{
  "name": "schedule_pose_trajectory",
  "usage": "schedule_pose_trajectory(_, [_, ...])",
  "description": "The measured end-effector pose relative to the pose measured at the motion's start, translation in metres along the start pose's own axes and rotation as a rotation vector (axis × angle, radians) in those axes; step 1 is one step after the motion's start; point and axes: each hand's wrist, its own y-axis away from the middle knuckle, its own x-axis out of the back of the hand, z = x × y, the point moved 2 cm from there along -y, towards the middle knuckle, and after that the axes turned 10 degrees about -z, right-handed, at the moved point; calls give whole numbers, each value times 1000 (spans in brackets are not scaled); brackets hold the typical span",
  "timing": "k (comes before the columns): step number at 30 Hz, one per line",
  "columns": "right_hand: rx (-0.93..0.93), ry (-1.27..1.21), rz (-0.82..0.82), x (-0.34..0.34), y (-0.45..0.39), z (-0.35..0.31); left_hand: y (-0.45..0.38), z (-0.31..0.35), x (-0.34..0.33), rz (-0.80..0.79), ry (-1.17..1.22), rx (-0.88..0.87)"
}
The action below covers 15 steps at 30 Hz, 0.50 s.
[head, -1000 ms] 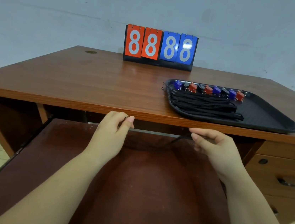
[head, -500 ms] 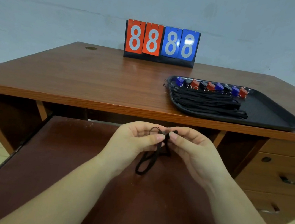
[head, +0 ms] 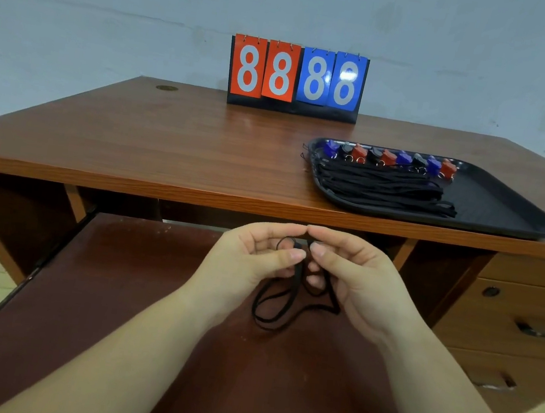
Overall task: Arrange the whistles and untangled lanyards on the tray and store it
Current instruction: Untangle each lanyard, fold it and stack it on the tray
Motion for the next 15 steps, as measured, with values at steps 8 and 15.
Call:
schedule_pose_trajectory(8, [-77, -4, -16, 0, 0, 2, 3, 1, -4, -127, -71, 2])
schedule_pose_trajectory(15, [-123, 1, -82, -2, 1, 4, 1, 0, 0, -83, -91, -2])
